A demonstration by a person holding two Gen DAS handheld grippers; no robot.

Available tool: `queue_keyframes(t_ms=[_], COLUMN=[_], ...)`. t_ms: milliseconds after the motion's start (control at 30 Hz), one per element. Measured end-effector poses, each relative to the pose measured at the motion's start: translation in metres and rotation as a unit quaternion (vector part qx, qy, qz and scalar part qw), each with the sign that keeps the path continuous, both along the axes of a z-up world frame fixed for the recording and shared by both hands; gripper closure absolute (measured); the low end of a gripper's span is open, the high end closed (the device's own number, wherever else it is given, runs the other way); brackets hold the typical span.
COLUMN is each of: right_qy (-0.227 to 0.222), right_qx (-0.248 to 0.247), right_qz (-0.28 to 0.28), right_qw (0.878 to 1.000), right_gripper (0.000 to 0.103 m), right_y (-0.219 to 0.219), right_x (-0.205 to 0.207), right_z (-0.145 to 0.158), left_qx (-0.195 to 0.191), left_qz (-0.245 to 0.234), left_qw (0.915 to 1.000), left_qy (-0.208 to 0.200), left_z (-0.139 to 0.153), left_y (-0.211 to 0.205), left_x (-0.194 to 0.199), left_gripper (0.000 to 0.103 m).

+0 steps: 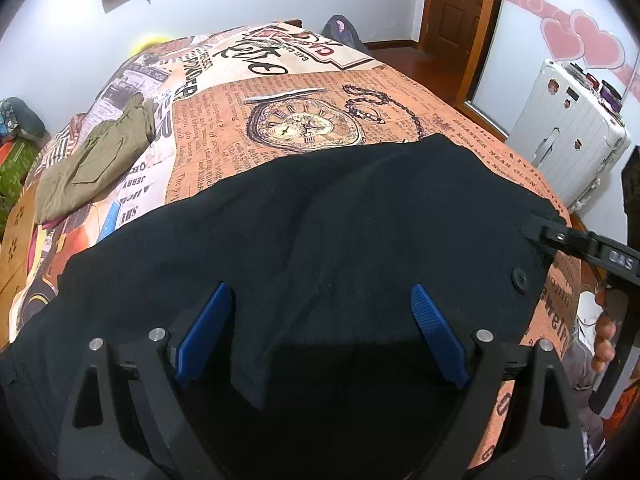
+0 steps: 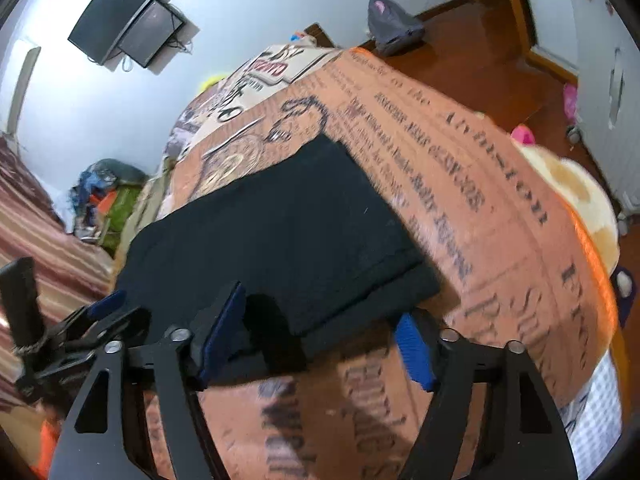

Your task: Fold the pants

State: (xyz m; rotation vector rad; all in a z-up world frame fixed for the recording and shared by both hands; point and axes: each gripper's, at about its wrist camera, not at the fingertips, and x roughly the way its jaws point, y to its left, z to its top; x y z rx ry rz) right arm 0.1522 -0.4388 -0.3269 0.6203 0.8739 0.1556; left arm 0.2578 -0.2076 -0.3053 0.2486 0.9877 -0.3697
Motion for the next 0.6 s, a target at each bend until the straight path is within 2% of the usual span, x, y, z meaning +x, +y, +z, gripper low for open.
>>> queue_keyframes(t_ms=[33, 100, 133, 200, 367, 600], right_qy=[0.000, -0.004, -0.004, -0.008, -0.021, -0.068], right_qx=[0.000, 0.001, 0.001, -0.001, -0.033, -0.070], right_qz=[0.000, -0.002, -0.004, -0.008, -0.002, 0.005], right_qw=[1.000, 1.000, 1.000, 1.000, 0.999, 0.995], right_gripper=[0.050, 0.067, 0.070, 0.089, 0.094, 0.096], right_y=[0.001, 0.001, 0.001, 0.001, 0.007, 0.018], right_x=[0.003, 0.006, 0.007, 0.008, 0.007, 0.005], right_z=[0.000, 0.001, 0.001, 0.002, 0.016, 0.056], left_qx=[0.000, 0.001, 0.000, 0.000, 0.000, -0.014], left_qz=[0.000, 0.001, 0.001, 0.002, -0.001, 0.004], left_qw=[1.0000, 1.0000, 1.0000, 1.0000, 1.0000, 0.9998], left_qy=[-0.001, -0.002, -0.002, -0.001, -0.001, -0.016], left_z=[0.000, 0.000, 0.001, 0.001, 0.004, 0.020], left_y=[0.000, 0.000, 0.000, 0.000, 0.002, 0.017], left_x=[0.000, -0.001, -0.001, -0.001, -0.005, -0.016], left_gripper=[0.011, 0.010, 0.010, 0.011, 0.011, 0.011])
